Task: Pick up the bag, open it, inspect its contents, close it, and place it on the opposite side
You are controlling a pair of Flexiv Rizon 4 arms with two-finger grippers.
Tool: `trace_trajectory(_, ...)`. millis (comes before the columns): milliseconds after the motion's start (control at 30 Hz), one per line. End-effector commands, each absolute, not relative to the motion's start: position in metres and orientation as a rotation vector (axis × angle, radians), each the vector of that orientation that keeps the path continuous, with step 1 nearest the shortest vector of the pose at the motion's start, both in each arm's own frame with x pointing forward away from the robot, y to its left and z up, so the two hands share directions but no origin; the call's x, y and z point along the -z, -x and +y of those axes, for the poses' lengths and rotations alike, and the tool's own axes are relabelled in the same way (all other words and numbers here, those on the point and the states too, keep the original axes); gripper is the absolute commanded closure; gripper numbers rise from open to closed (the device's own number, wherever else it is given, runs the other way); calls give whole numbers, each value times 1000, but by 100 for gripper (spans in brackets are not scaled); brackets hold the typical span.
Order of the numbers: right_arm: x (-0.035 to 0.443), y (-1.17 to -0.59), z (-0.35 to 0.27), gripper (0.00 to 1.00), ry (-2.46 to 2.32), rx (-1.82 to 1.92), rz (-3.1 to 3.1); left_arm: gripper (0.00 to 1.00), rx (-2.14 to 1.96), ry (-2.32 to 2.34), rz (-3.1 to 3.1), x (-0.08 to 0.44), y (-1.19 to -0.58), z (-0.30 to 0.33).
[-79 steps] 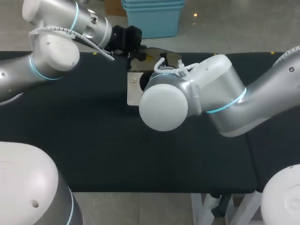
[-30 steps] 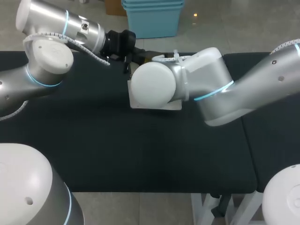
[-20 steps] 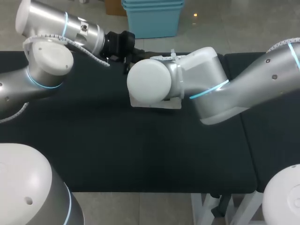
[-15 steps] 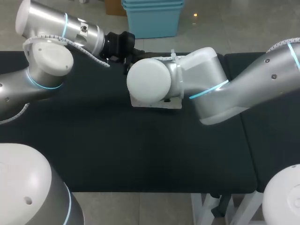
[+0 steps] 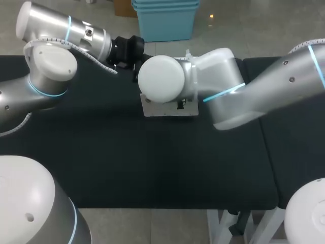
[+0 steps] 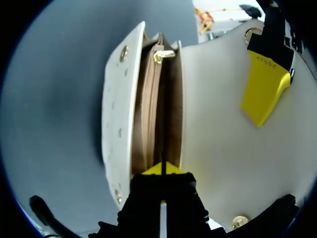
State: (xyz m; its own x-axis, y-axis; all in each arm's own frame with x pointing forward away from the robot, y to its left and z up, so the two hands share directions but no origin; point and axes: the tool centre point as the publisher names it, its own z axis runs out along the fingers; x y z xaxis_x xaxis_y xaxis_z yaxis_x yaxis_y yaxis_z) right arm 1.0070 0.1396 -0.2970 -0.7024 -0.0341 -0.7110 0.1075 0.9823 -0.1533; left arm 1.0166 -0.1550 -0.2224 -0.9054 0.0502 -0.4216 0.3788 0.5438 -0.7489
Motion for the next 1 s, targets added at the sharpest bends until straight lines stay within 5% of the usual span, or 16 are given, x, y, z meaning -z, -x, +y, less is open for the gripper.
trace_trajectory(33, 303, -1014, 139, 100, -55, 241, 2365, 100, 1319, -354, 2425, 222, -1018, -154)
trace_trajectory(567, 329, -994, 124, 100, -65, 244, 2477, 100, 1348, -362, 2414, 228, -1019, -153)
trace_trajectory(600, 330, -994, 124, 93, -66, 243, 2481, 100, 1350, -361, 2413, 228, -1019, -153)
trace_trajectory(667, 332, -993, 125, 52, -70, 240, 2489, 100, 1356, -359, 2412, 229, -1019, -153)
trace_trajectory(700, 332, -993, 125, 5, -70, 241, 2490, 100, 1356, -358, 2412, 229, -1019, -153)
trace_trajectory(1000, 335, -996, 125, 0, -109, 247, 2495, 100, 1362, -359, 2412, 227, -1019, -151)
